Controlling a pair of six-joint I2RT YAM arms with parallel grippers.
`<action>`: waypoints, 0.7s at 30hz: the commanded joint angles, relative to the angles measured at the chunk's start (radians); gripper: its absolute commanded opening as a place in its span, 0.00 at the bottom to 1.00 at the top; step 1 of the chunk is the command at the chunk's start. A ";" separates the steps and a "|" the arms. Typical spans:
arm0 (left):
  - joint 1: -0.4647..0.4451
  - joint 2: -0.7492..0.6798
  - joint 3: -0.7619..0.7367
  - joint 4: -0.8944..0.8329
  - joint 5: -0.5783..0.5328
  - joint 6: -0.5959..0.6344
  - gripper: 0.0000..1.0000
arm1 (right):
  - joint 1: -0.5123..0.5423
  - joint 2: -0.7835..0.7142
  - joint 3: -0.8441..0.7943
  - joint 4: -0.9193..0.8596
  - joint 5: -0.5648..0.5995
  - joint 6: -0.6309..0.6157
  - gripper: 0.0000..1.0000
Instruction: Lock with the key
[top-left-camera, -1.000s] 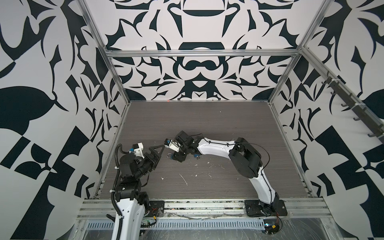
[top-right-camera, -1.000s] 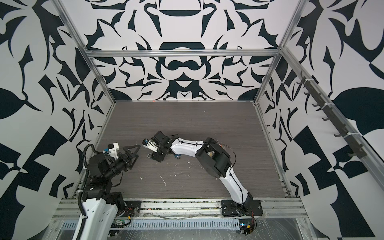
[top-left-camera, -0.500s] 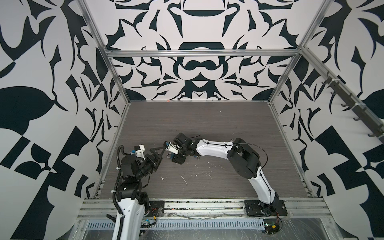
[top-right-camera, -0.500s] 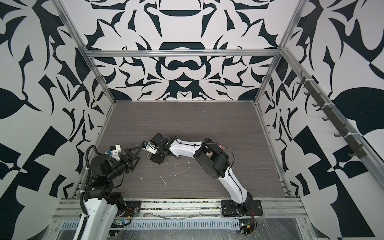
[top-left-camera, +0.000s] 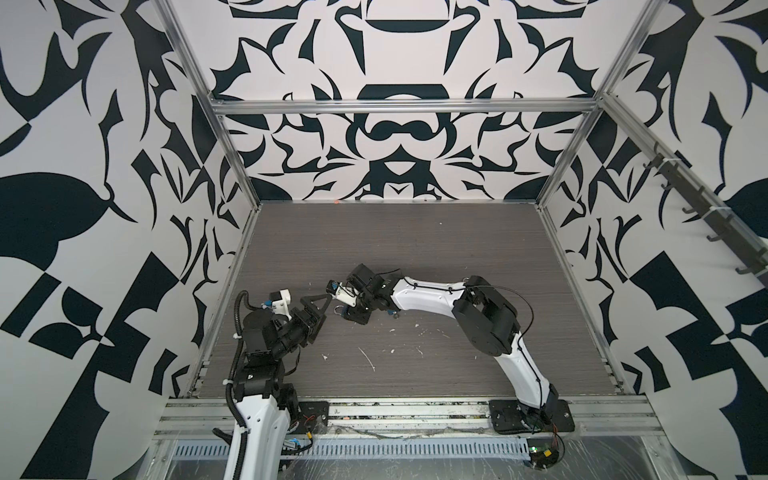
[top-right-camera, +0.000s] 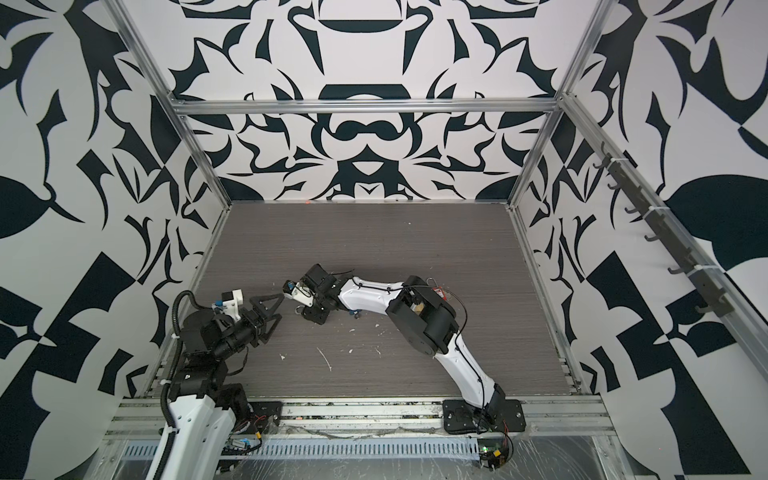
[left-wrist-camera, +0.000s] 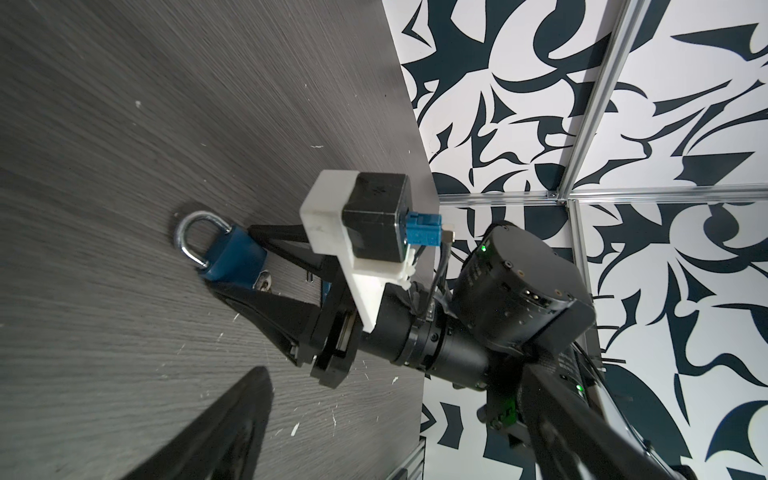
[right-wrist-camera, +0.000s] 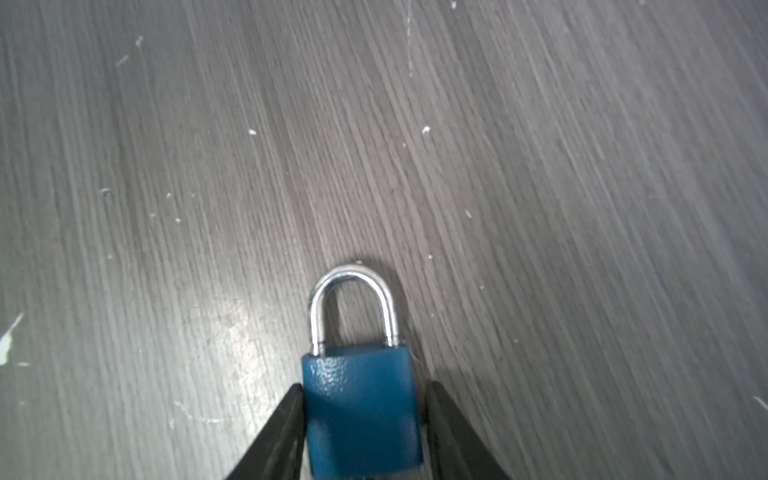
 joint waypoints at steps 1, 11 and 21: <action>0.004 0.014 -0.016 0.021 0.020 0.008 0.96 | 0.004 -0.036 -0.036 -0.014 0.000 0.020 0.37; 0.005 0.092 -0.001 0.007 -0.017 0.095 0.93 | -0.038 -0.128 -0.084 0.027 -0.054 0.090 0.00; -0.008 0.356 0.035 0.107 0.052 0.159 0.89 | -0.077 -0.297 -0.196 0.008 -0.096 0.082 0.00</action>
